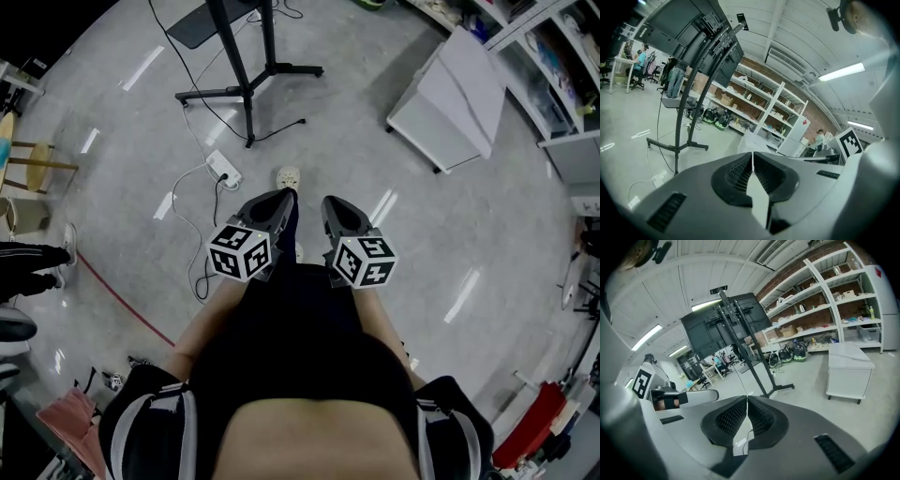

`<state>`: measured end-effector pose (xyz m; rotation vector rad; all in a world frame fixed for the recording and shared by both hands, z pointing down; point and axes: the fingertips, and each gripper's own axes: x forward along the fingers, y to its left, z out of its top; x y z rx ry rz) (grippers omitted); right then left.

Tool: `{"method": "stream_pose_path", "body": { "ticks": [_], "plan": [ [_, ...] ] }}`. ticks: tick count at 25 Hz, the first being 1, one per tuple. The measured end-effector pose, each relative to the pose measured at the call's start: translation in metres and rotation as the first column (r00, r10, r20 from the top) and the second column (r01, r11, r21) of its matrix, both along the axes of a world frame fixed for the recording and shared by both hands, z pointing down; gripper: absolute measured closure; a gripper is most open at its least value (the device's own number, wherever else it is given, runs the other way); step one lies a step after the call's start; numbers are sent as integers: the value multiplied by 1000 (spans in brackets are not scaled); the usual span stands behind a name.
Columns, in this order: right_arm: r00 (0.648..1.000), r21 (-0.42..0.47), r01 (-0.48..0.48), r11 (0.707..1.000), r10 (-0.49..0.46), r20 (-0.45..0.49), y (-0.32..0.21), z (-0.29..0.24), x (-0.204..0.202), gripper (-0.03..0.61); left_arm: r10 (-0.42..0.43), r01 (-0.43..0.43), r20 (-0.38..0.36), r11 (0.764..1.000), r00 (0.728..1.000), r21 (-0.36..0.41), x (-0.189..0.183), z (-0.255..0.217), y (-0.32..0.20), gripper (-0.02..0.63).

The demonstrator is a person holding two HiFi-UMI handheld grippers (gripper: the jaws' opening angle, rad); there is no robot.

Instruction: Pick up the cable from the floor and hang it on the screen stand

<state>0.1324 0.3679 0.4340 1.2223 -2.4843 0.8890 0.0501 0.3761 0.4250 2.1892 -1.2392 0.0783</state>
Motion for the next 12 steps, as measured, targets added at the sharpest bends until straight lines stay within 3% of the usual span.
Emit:
{"method": "stream_pose_path", "body": {
  "ticks": [12],
  "plan": [
    [999,-23,-44,999,44,9,-86,5,2,554,18,-18,12,1000,1000,-23,-2,5,-85,595]
  ]
}}
